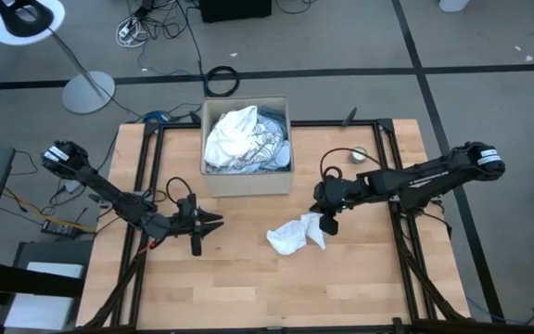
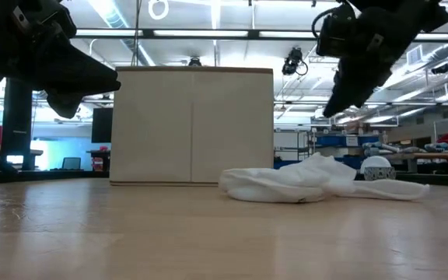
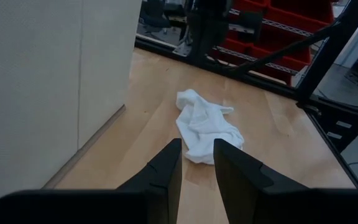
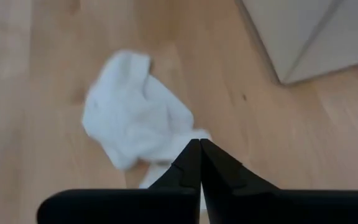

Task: Sort clothes
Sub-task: Put the white sock into the laundry organizer

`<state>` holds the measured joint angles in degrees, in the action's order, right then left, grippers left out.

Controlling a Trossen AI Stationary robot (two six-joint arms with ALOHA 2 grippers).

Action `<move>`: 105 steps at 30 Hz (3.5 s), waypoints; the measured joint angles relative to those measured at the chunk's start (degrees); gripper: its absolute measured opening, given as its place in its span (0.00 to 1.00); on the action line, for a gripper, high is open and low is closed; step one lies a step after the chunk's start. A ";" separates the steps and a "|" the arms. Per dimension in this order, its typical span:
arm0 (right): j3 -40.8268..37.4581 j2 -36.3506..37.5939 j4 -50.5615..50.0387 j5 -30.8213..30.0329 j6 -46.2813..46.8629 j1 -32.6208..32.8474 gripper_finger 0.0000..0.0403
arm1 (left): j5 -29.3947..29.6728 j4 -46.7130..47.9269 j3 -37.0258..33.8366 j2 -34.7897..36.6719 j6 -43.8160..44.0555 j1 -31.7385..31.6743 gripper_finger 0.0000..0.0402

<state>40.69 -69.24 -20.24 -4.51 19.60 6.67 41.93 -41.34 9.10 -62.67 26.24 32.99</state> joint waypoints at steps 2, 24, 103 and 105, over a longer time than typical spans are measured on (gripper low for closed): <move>0.04 0.05 -3.03 0.19 0.49 0.10 0.05 | 0.00 -0.03 0.00 0.02 0.00 0.00 0.25; -10.75 -13.58 15.83 -3.72 12.13 7.31 0.35 | 0.38 -0.33 0.00 0.00 0.02 0.00 0.25; 43.80 -34.55 10.61 0.27 -16.65 -24.88 0.81 | 0.44 0.04 -0.02 0.00 -0.28 0.02 0.25; 43.84 -30.65 9.19 0.28 -16.52 -24.57 0.80 | 0.46 0.02 -0.02 0.01 -0.28 0.02 0.25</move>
<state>84.53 -99.89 -11.05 -4.23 3.07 -17.90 42.39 -41.32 9.08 -62.66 25.96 33.01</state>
